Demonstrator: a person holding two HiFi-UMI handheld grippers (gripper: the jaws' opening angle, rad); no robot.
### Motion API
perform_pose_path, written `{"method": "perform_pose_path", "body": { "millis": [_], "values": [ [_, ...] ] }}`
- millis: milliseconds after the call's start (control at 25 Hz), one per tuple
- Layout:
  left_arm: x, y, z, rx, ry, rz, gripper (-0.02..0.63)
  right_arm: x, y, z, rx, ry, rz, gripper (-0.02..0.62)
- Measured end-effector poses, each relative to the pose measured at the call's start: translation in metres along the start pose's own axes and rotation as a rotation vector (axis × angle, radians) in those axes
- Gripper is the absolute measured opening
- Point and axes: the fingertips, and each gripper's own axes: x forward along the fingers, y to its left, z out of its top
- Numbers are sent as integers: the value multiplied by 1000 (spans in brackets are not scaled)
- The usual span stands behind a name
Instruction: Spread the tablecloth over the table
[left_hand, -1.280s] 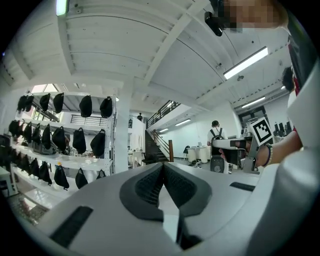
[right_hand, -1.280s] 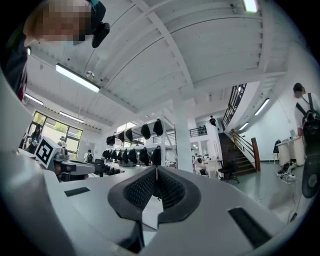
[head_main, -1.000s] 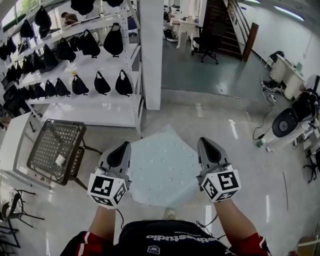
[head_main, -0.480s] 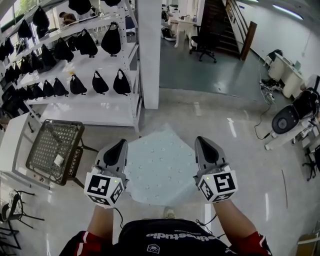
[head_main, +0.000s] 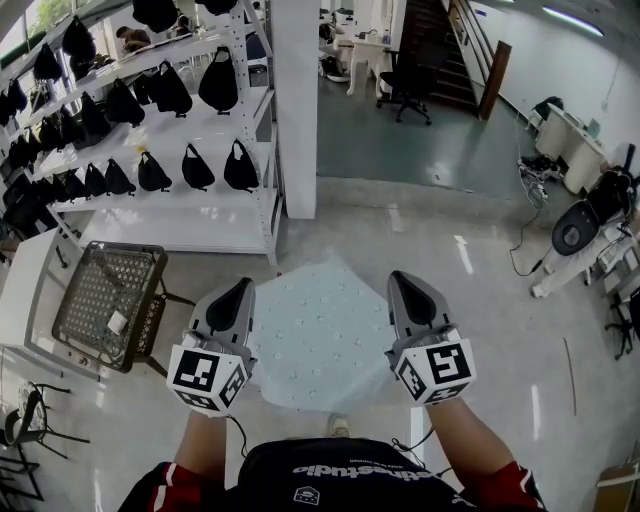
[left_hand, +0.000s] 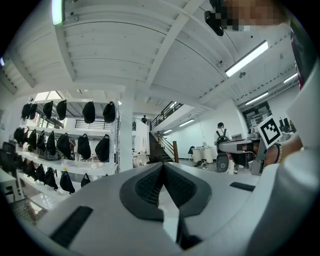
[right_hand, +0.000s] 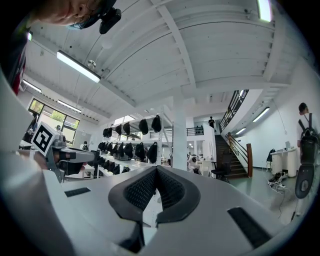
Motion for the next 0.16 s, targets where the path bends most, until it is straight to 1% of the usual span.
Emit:
{"method": "perform_pose_path", "body": {
  "millis": [160],
  "values": [
    [-1, -4, -1, -4, 1, -2, 15, -4, -5, -3, 7, 2, -9, 21]
  ]
}}
